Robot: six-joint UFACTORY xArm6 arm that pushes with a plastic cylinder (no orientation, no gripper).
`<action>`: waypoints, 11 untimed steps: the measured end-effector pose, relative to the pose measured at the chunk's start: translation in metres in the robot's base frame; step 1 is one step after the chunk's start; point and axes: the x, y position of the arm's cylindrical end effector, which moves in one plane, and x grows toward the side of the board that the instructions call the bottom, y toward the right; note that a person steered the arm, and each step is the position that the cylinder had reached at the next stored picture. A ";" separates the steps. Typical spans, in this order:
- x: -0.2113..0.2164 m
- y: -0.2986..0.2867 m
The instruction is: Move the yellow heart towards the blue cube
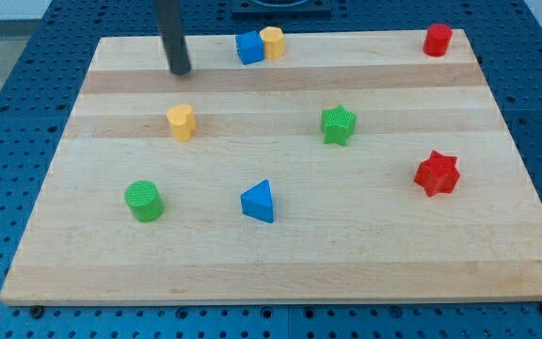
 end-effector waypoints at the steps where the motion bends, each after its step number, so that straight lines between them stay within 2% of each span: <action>1: 0.035 -0.021; 3: 0.127 -0.024; 4: 0.135 -0.024; 6: 0.132 -0.006; 7: 0.151 0.013; 8: 0.151 0.016; 9: 0.146 0.022; 11: 0.105 0.023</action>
